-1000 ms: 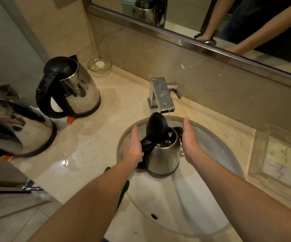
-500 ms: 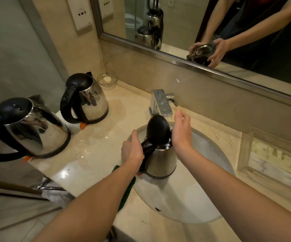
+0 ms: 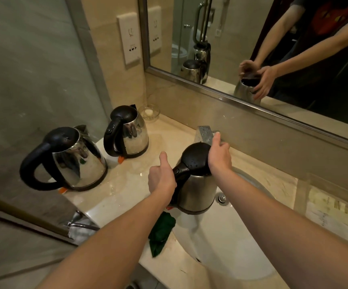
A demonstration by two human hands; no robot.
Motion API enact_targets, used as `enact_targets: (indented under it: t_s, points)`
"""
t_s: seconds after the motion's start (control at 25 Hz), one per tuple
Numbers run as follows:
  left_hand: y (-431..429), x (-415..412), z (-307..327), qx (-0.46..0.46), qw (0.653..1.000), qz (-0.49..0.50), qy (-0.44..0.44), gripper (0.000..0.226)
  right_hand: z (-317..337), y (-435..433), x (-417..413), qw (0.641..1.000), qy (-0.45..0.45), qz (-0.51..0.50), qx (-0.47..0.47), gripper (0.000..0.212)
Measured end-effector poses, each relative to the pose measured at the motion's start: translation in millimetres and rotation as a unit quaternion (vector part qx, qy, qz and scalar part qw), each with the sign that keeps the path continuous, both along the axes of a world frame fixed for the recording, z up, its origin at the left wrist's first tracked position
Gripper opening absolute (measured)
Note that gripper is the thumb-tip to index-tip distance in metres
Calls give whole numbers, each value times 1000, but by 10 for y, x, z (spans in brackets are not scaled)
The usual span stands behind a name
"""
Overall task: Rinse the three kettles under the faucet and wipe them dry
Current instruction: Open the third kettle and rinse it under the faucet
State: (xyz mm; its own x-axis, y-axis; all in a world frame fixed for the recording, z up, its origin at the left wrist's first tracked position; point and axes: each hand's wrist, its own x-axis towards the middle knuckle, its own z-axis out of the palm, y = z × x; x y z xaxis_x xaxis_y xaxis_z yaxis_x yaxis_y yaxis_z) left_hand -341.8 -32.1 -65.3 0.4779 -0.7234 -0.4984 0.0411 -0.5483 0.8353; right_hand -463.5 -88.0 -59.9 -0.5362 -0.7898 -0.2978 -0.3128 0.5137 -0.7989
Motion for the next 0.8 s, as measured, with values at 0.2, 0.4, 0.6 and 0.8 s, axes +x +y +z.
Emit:
enact_targets:
  t_s: [0.2, 0.4, 0.6, 0.8]
  points:
    - [-17, 302, 158, -9, 999, 36, 1, 57, 83, -69, 266, 993, -113, 28, 24, 70]
    - [19, 677, 237, -26, 996, 84, -5, 54, 104, -46, 666, 993, -101, 63, -2, 62]
    - [109, 1104, 215, -28, 991, 128, -6, 54, 87, -39, 1143, 991, -72, 116, -8, 59]
    - [188, 1455, 176, -44, 986, 160, -1, 48, 20, -65, 1552, 983, -117, 138, -16, 58]
